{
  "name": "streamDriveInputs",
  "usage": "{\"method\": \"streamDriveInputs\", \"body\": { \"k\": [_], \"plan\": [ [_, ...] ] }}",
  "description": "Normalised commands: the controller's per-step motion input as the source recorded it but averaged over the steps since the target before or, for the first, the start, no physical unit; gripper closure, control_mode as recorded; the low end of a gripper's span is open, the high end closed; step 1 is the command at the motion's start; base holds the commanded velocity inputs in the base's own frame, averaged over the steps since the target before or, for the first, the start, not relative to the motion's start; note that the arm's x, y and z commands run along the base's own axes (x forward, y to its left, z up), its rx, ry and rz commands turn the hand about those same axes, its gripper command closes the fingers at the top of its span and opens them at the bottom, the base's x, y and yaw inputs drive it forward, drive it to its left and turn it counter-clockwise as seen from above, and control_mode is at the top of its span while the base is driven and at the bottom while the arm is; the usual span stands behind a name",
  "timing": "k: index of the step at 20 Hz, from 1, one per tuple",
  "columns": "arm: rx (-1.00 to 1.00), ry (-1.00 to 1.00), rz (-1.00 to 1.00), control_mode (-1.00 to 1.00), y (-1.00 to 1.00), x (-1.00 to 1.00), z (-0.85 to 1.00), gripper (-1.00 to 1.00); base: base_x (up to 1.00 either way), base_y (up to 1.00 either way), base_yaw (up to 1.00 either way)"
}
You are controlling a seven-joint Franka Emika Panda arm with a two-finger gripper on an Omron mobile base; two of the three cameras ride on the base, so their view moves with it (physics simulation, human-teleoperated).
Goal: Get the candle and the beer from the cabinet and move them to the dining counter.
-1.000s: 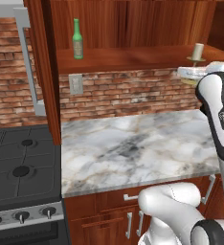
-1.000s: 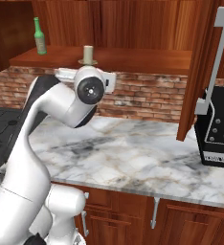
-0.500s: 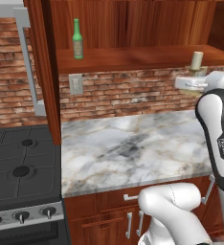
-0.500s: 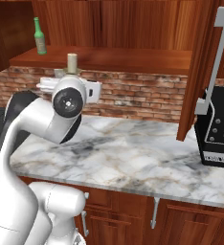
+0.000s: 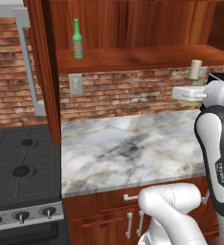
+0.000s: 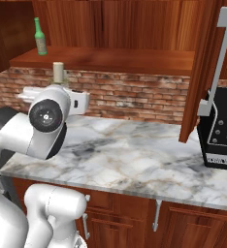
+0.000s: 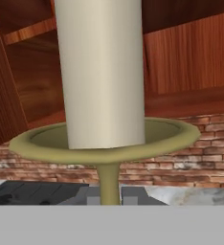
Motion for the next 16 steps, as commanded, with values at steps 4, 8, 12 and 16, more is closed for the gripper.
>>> {"method": "streamDriveInputs", "body": {
  "k": [4,8,12,16],
  "plan": [
    [-0.01,0.09,0.00,-1.00,0.06,-0.09,-0.02,1.00,0.00,0.00,0.00],
    [-0.03,0.05,0.00,-1.00,0.04,-0.01,0.00,1.00,0.00,0.00,0.00],
    [0.00,0.00,0.00,-1.00,0.00,0.00,0.00,1.00,0.00,0.00,0.00],
    [0.00,0.00,0.00,-1.00,0.00,0.00,0.00,1.00,0.00,0.00,0.00]
  ]
}}
